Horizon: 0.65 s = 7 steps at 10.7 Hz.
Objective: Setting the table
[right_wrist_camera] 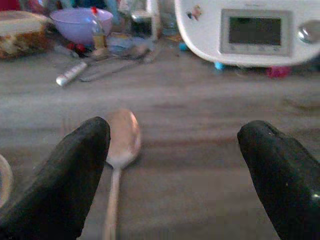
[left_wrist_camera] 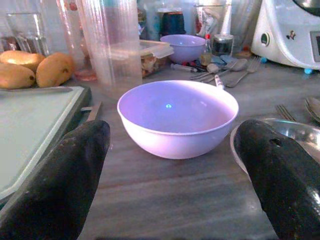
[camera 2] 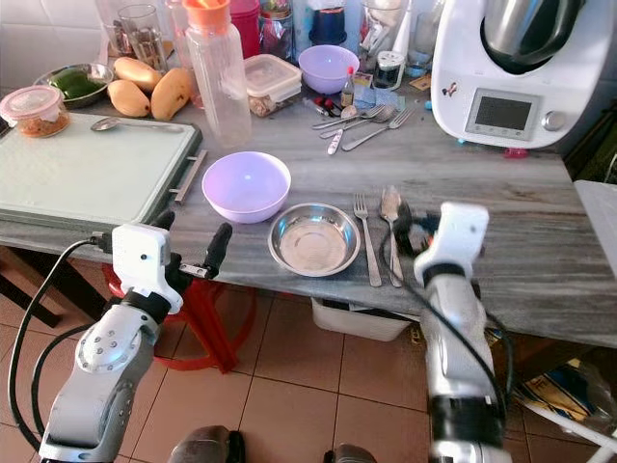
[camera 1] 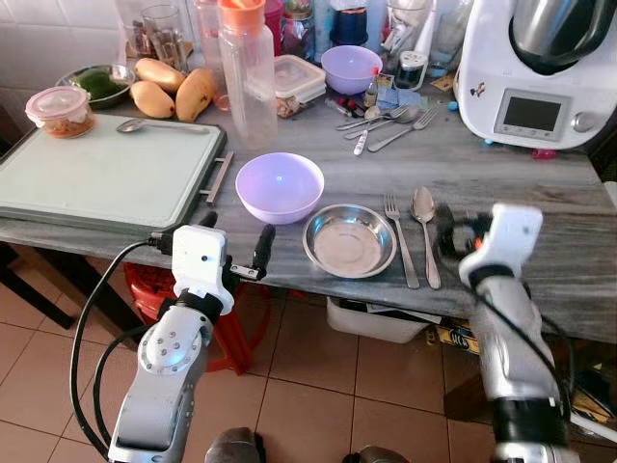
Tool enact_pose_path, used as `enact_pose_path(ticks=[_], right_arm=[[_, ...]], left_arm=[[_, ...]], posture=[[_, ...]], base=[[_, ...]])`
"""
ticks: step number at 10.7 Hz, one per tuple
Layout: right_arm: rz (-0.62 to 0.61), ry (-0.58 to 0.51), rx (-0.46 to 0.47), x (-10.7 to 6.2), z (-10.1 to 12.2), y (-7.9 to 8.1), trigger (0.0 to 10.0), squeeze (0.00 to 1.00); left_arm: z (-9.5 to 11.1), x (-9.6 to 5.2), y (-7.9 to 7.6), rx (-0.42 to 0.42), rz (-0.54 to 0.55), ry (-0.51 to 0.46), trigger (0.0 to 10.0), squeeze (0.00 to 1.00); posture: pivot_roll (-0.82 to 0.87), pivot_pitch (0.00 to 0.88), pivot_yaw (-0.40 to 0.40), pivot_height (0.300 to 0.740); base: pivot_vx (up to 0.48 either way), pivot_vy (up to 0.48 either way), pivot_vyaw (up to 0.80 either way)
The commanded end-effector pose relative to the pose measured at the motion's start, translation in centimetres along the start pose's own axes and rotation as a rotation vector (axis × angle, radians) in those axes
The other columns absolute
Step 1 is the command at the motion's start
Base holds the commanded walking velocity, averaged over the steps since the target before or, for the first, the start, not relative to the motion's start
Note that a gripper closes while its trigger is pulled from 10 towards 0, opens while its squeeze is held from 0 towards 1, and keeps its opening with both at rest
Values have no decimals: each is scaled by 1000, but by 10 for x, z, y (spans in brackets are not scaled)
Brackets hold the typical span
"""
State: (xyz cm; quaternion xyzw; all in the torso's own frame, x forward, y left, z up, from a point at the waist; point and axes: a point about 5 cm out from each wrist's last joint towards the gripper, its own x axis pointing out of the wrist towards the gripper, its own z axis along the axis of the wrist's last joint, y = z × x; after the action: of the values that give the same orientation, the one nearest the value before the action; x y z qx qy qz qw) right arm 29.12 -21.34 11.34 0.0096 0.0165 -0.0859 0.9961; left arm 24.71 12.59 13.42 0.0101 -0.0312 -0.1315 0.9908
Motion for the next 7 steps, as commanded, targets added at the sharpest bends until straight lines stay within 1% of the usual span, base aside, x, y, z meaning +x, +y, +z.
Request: enact_pose_path(ticks=[1,2,3,4,5,6,7], right_arm=[[-18,-16,16,-2,5,-1,10000,1000],[-30,-10,13,-5,3,-1,10000,1000],[-10,-32,-3,-9,5,3,10000,1000],[0,-56,0,-12,9,8,10000,1000],[35,-72,7,-13,13,17,10000,914],[58,-87,-55,-13,14,24,10000,0],[17,-58,-27,-12,11,19,10000,0]], left_arm=[[-2,0,-1,3,-7,8,10000,0],[-1,1,-2,-1,-5,6,10000,0],[-1,1,1,1,30,6,10000,0],[-3,0,5,15,80,25,10000,0],[-5,0,8,22,102,37,10000,0],[-5,3,5,23,82,35,10000,0],[-5,4,3,22,75,33,10000,0]], posture=[[49,0,-12,740],[50,0,-12,740],[53,0,-14,740],[54,0,-15,740],[55,0,-18,740],[55,0,-20,740],[55,0,-22,740]], base=[[0,0,0],[0,0,0],[0,0,0],[0,0,0],[0,0,0],[0,0,0],[0,0,0]])
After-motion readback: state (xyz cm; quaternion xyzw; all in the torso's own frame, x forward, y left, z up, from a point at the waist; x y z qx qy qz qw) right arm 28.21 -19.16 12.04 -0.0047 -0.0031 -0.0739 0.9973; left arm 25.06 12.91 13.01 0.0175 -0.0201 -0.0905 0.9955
